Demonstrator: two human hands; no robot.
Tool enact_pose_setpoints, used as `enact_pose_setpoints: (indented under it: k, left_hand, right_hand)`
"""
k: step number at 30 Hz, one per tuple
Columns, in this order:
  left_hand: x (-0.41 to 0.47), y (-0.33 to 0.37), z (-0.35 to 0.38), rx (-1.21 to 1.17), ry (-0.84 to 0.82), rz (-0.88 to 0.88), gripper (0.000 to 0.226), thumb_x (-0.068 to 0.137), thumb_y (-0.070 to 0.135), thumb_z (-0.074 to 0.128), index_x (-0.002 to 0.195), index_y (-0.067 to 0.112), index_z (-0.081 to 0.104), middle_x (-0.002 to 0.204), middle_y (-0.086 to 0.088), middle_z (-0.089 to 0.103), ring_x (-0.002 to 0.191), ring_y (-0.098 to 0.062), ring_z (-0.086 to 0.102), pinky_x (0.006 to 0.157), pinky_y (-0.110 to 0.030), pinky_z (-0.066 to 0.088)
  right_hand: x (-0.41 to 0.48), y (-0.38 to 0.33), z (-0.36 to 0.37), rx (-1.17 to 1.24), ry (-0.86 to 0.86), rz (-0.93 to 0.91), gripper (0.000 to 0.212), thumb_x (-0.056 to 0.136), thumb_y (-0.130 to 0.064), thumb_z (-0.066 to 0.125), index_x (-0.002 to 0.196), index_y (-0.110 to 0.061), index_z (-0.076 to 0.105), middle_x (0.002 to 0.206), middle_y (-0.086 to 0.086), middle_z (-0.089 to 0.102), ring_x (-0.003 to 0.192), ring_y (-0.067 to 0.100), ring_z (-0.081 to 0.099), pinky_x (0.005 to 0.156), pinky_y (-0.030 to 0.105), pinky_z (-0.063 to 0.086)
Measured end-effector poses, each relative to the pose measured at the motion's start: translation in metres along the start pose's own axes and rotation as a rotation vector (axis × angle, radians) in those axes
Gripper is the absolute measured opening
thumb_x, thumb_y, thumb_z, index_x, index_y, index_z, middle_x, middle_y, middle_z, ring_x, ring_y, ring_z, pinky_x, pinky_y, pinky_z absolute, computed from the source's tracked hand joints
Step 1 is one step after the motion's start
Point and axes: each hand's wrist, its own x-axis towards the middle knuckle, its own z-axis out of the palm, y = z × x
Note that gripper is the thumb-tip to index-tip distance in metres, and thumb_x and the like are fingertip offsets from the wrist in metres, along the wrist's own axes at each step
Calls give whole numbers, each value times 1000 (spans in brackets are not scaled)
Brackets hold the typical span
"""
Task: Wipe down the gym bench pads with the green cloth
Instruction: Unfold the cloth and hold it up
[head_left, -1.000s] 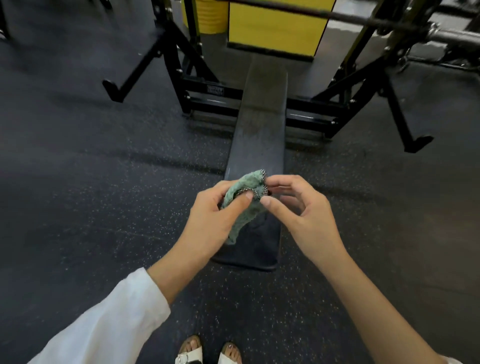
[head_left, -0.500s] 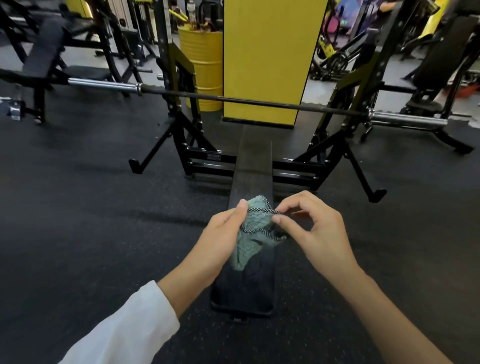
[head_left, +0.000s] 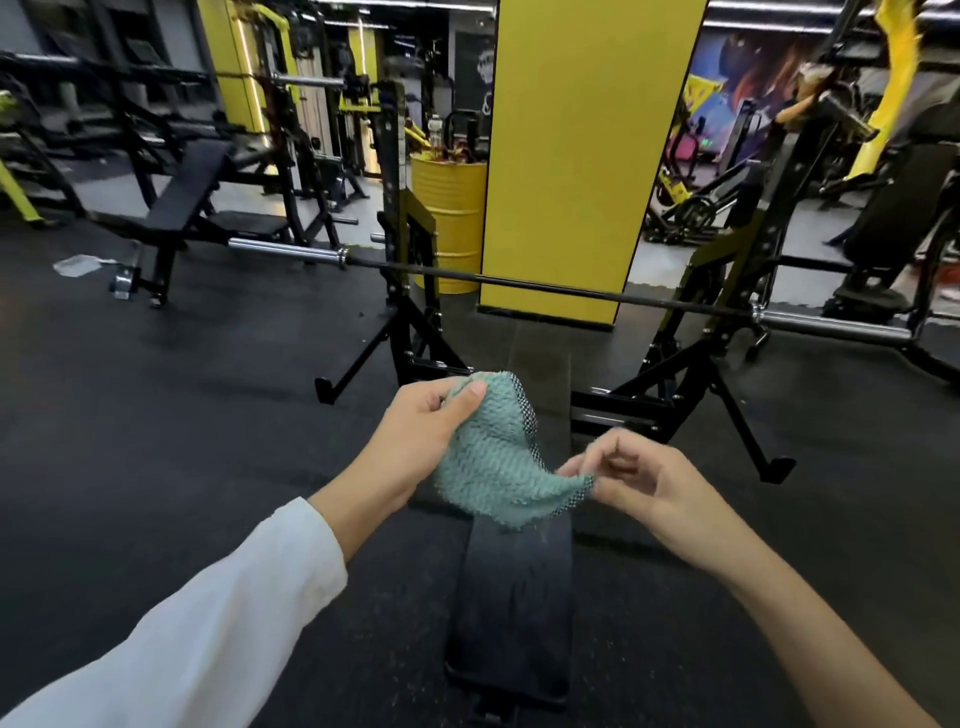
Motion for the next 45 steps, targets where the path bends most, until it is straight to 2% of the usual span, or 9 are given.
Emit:
enact_pose_setpoints:
  k: [3, 5, 10, 16, 25, 31, 36, 38, 45]
  left_hand:
    - [0, 16, -13, 37, -27, 58, 24, 98, 17, 53, 88, 7, 73, 83, -6, 72, 75, -14, 66, 70, -26, 52]
    - [0, 25, -23, 91, -49, 98, 23, 98, 19, 55, 84, 13, 73, 79, 1, 72, 73, -11, 66, 67, -23, 51]
    - [-7, 51, -56, 226, -93, 229, 25, 100, 20, 50, 91, 17, 73, 77, 10, 72, 71, -1, 65, 64, -15, 48]
    - [-18, 67, -116, 310, -129, 269, 28, 100, 25, 49, 98, 13, 74, 80, 2, 70, 73, -4, 61, 69, -20, 47]
    - [-37, 48, -227, 525, -185, 229, 39, 81, 53, 65, 86, 15, 70, 86, -15, 68, 79, -12, 58, 80, -49, 51]
    - [-48, 29, -291, 555, -124, 134, 23, 85, 37, 71, 69, 20, 67, 67, 13, 60, 66, -3, 54, 66, -29, 44]
    - [-51, 15, -339, 611, 67, 94, 55, 83, 54, 60, 64, 4, 45, 62, 1, 38, 60, -11, 34, 59, -30, 25]
    - [-45, 15, -355, 609, 163, 82, 62, 75, 62, 50, 67, 0, 48, 62, 0, 40, 59, -12, 35, 59, -30, 26]
    - [3, 5, -407, 490, 482, 11, 42, 99, 30, 47, 82, -8, 55, 68, -6, 50, 62, -16, 43, 61, -31, 30]
  right_hand:
    - [7, -1, 4, -135, -52, 55, 21, 87, 4, 64, 93, -17, 65, 111, -7, 70, 106, 10, 64, 99, 46, 47]
    - [18, -13, 13, -124, 7, 38, 23, 85, -6, 68, 99, -24, 65, 112, -12, 68, 108, 6, 63, 101, 47, 46]
    - [62, -75, 49, -1, 114, -68, 37, 80, -21, 77, 114, -26, 62, 114, -8, 69, 110, 6, 63, 99, 37, 48]
    - [104, -118, 102, -51, 173, -169, 10, 82, -14, 75, 88, -11, 68, 87, 1, 73, 82, 13, 68, 78, 30, 54]
    - [143, -161, 172, -96, 204, -233, 10, 89, -16, 67, 82, -19, 60, 80, -4, 69, 76, 6, 65, 71, 21, 49]
    - [181, -185, 217, -161, 230, -279, 10, 90, -18, 66, 83, -20, 59, 81, -4, 68, 79, 9, 65, 68, 17, 48]
    - [218, -194, 245, -197, 235, -275, 12, 88, -21, 68, 82, -25, 59, 85, -3, 68, 82, 10, 64, 66, 13, 45]
    - [234, -190, 260, -226, 213, -266, 11, 88, -22, 68, 82, -24, 59, 87, -2, 68, 84, 12, 64, 69, 18, 47]
    - [296, -181, 321, -232, 66, -319, 9, 88, -22, 67, 85, -20, 59, 84, -2, 66, 81, 18, 62, 75, 30, 49]
